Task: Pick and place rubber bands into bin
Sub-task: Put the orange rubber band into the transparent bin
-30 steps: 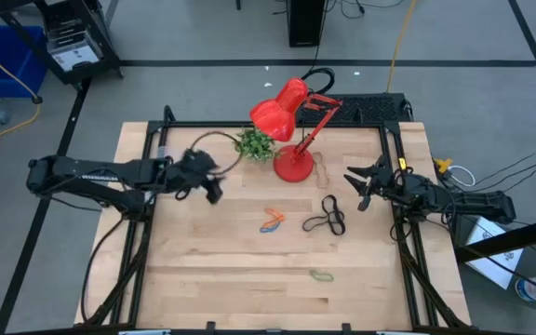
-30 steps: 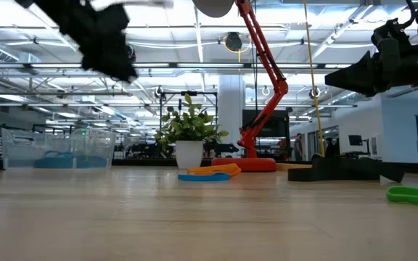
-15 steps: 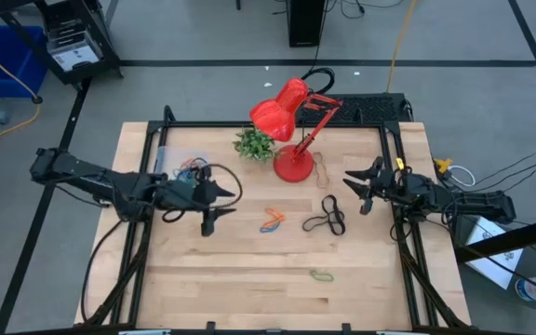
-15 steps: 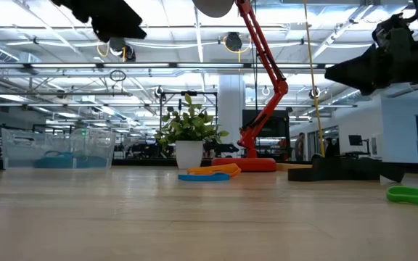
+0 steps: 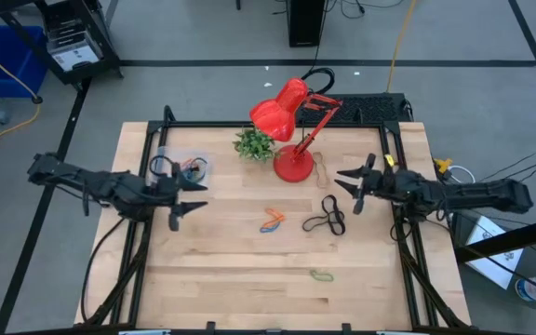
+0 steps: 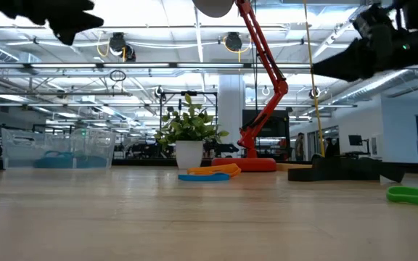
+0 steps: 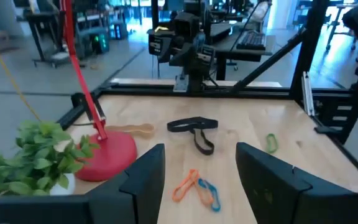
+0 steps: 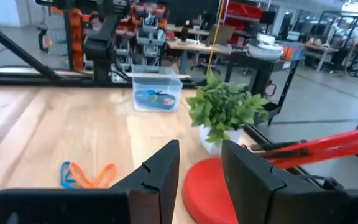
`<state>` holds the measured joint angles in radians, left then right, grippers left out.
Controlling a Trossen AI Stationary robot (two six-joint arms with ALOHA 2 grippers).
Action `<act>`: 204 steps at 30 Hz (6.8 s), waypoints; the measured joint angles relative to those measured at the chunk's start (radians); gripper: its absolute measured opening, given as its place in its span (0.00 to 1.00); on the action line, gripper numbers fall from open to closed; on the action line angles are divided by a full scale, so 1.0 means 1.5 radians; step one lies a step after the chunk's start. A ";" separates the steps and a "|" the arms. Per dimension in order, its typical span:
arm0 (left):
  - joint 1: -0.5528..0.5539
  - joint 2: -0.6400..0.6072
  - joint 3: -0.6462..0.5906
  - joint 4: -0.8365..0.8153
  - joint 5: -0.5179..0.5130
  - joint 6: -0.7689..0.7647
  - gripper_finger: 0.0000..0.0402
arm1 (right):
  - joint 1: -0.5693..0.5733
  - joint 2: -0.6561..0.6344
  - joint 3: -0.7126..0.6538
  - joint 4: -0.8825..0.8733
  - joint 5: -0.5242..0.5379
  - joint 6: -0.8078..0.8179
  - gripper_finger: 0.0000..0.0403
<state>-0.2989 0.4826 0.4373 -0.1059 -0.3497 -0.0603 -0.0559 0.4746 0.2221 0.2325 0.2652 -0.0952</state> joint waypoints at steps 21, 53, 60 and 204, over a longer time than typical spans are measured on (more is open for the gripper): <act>0.006 -0.082 -0.067 0.033 -0.028 0.000 0.50 | 0.066 0.551 0.260 0.057 -0.048 -0.142 0.28; 0.006 -0.082 -0.067 -0.039 -0.029 0.009 0.50 | 0.100 0.861 0.429 0.030 -0.093 -0.208 0.28; 0.006 -0.082 -0.067 -0.044 -0.029 0.008 0.50 | 0.098 0.861 0.429 0.030 -0.128 -0.208 0.28; 0.170 0.713 0.098 0.595 0.197 0.154 0.50 | 0.086 0.712 0.428 0.148 -0.128 -0.179 0.00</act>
<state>-0.0441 1.5528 0.5838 0.7866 -0.0550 0.1712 0.0731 1.5433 0.8642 0.4545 0.0731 -0.3639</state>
